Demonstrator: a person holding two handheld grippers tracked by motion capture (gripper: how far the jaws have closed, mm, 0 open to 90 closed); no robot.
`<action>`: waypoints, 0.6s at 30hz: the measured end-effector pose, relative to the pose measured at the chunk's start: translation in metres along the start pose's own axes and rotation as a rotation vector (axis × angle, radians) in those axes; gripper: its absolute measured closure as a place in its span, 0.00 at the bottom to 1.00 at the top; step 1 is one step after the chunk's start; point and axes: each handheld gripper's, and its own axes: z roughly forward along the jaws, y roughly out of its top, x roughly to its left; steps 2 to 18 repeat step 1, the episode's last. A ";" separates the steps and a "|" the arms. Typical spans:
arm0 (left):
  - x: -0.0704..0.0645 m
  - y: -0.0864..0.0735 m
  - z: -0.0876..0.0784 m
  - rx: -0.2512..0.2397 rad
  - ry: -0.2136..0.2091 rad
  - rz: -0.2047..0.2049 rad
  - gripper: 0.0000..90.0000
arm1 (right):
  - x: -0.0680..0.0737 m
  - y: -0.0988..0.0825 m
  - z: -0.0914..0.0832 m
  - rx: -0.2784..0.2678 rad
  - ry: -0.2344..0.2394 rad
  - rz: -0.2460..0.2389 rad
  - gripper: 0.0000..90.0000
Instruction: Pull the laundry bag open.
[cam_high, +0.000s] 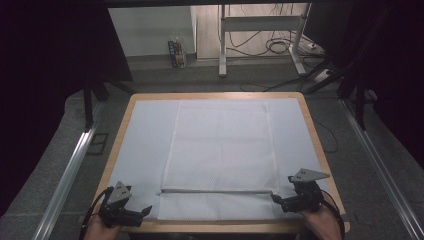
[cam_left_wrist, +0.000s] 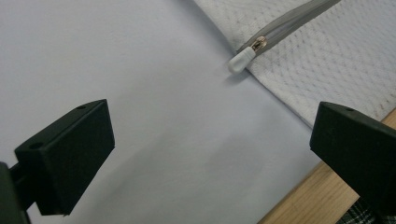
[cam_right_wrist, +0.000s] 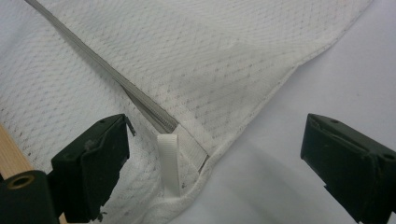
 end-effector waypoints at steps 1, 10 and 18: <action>0.000 0.000 0.001 0.007 0.001 0.007 0.00 | 0.000 0.000 0.000 0.000 0.002 0.000 0.08; 0.000 0.000 0.001 0.007 0.001 0.007 0.00 | 0.000 0.000 0.000 0.000 0.002 0.000 0.08; 0.000 0.000 0.001 0.007 0.001 0.007 0.00 | 0.000 0.000 0.000 0.000 0.002 0.000 0.08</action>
